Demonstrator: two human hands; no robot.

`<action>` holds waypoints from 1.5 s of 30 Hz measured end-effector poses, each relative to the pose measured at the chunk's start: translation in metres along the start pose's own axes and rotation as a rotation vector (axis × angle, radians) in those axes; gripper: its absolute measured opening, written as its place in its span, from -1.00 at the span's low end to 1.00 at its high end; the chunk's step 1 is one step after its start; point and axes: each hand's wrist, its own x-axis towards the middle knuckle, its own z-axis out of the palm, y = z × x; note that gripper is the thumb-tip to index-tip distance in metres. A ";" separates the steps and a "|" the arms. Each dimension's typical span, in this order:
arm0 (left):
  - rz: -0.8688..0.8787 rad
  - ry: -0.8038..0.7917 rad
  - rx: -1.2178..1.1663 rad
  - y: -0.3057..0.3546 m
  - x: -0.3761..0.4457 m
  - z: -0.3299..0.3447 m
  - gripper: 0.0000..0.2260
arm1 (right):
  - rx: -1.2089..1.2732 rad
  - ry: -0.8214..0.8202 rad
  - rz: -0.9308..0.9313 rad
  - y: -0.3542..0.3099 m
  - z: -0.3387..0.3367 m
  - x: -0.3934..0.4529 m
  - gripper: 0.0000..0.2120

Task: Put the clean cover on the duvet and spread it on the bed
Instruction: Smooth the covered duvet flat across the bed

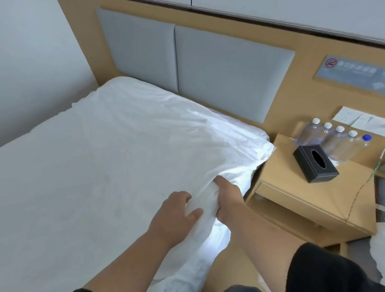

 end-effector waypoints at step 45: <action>-0.039 0.187 0.107 0.001 0.091 0.002 -0.79 | -0.401 -0.407 -0.138 0.011 -0.025 0.025 -0.63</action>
